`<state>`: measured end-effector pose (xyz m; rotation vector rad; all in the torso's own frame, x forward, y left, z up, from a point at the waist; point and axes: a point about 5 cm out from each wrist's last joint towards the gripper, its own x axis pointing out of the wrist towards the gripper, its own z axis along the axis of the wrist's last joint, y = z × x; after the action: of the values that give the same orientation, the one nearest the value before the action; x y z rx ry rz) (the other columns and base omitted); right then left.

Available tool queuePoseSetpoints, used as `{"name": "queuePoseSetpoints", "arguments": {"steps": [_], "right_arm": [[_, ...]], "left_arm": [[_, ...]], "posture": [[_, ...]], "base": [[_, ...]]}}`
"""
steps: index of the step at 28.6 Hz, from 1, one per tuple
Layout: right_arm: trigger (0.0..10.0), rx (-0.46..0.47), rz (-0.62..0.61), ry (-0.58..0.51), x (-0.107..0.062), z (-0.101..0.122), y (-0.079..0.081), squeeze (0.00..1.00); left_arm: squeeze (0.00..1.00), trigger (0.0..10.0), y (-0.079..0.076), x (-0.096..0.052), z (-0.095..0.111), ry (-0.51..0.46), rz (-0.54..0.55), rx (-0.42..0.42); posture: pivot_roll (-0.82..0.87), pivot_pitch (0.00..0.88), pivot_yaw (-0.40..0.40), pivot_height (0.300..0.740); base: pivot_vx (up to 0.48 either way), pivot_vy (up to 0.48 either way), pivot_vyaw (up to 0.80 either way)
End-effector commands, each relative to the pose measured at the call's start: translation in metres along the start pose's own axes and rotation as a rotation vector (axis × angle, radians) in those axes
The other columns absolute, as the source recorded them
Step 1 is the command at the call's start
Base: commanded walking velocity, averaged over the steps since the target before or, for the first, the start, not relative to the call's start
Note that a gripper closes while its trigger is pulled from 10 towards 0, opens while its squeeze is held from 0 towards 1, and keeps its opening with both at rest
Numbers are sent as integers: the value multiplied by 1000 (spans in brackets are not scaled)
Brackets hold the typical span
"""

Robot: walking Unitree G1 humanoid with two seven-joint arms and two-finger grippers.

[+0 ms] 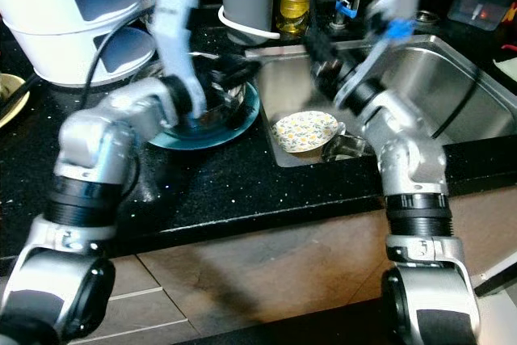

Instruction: Kitchen organization

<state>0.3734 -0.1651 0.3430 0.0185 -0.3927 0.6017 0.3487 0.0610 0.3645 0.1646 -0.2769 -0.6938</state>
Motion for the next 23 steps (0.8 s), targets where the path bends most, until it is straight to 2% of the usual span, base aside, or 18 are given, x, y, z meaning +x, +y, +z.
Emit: {"name": "queuePoseSetpoints", "arguments": {"steps": [1,2,5,8,13,17,23], "right_arm": [[10000,-63,-1,65,-4,-13,-4,0],[10000,-112,-2,127,-7,-25,-7,0],[10000,-143,-8,163,-10,-34,-11,0],[10000,-156,-26,197,-11,-42,-16,0],[10000,-199,-131,269,-18,-52,-33,0],[10000,-248,-216,369,-28,-65,-49,0],[10000,-260,-247,434,-32,-74,-56,0]], "left_arm": [[0,10000,-2,2,-12,44,24,73],[0,10000,-6,4,-13,29,9,97],[0,10000,-10,6,-13,17,-3,138],[0,10000,-11,7,-20,63,16,217],[0,10000,-15,9,-24,66,8,221],[0,10000,-20,10,-28,79,-36,199],[0,10000,-23,11,-29,77,-63,197]], "posture": [[7,200,11,740],[7,200,11,740],[7,200,11,740],[12,205,15,740],[10,206,17,740],[2,207,20,740],[4,212,25,740]], "base": [[0,0,0],[0,0,0],[0,0,0],[0,0,0],[0,0,0],[0,0,0],[0,0,0]]}}
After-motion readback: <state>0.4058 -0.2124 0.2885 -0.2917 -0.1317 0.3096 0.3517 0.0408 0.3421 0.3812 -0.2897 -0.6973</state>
